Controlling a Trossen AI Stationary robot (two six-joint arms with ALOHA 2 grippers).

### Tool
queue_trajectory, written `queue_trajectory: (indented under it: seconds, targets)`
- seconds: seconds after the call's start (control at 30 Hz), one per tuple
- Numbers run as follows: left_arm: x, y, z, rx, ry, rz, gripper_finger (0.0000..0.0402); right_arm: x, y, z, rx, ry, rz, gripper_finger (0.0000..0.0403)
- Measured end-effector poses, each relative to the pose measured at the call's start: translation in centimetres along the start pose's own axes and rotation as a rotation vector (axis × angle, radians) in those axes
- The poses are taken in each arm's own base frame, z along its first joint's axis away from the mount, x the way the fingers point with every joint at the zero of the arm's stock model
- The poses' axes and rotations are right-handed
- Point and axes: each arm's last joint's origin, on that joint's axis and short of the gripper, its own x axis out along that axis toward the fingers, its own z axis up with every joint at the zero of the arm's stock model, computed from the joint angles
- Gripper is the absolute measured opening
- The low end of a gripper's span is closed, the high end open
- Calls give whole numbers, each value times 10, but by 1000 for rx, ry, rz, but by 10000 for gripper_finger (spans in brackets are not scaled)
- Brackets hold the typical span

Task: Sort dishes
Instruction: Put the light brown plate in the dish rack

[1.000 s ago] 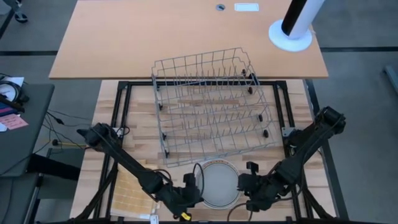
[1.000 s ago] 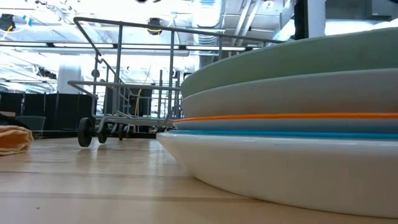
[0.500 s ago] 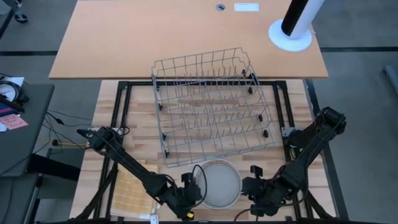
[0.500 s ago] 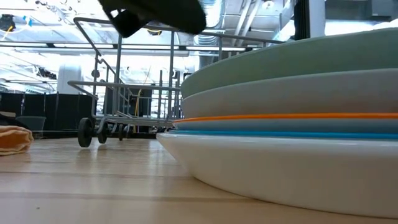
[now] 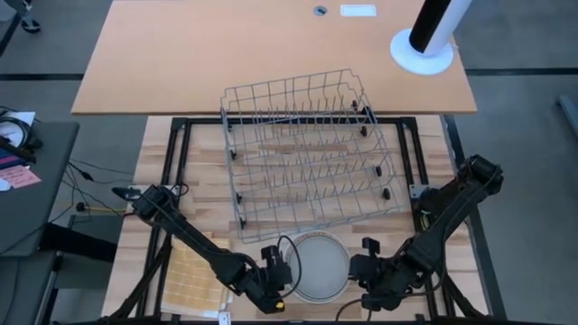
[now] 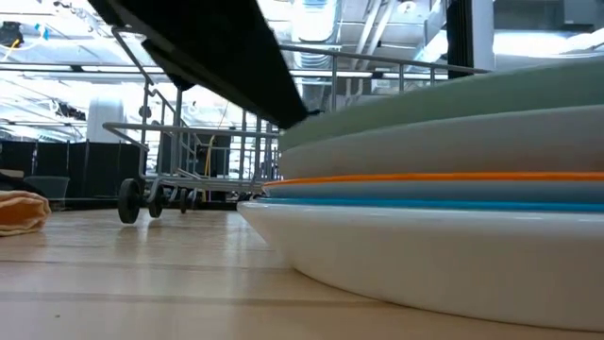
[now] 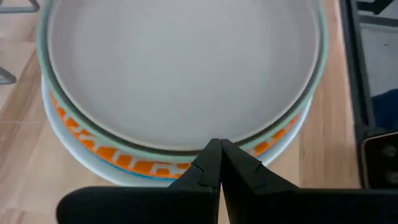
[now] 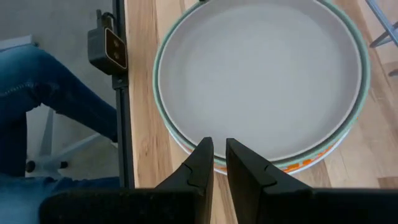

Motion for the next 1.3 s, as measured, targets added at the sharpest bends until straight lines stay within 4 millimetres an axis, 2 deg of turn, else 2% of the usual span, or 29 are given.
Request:
queue_trajectory:
  seconds: [0.27, 0.5, 0.9, 1.03, 1.3]
  targets:
    - [7, 2, -1, 11, 17, -1, 0, 1, -2, 2, 12, -13, -13, 49]
    - [7, 2, -1, 12, 22, -8, 0, 2, -9, 2, 138, -36, -102, 49]
    - [7, 2, -1, 6, 15, -8, 0, 45, -14, -7, 51, 101, -222, 49]
    - [7, 1, -1, 0, 16, -9, 0, 45, -16, -5, 57, 120, -219, 49]
    - [4, -2, -1, 16, 20, -17, 0, 27, -17, -2, 85, 81, -196, 49]
